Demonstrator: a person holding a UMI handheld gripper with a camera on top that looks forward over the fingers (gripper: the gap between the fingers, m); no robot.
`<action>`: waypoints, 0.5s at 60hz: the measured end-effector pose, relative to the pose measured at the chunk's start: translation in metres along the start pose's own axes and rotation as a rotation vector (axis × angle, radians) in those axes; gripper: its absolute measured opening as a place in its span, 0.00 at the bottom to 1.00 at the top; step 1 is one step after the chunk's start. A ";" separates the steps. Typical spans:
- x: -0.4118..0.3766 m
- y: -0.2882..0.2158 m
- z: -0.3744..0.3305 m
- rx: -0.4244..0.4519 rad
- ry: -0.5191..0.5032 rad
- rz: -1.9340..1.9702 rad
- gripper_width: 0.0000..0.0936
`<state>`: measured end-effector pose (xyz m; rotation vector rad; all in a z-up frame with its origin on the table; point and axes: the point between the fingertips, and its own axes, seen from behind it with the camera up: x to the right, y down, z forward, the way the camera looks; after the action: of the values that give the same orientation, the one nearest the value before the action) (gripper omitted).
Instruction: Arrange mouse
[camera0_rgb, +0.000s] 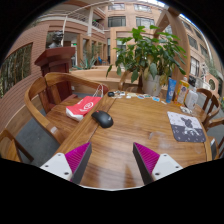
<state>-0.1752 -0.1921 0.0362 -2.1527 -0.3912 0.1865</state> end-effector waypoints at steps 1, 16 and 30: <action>-0.004 -0.005 0.008 0.005 -0.004 -0.008 0.92; -0.027 -0.050 0.113 0.003 0.003 -0.095 0.91; -0.029 -0.062 0.161 -0.008 0.013 -0.140 0.81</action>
<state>-0.2601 -0.0451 -0.0051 -2.1244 -0.5345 0.0921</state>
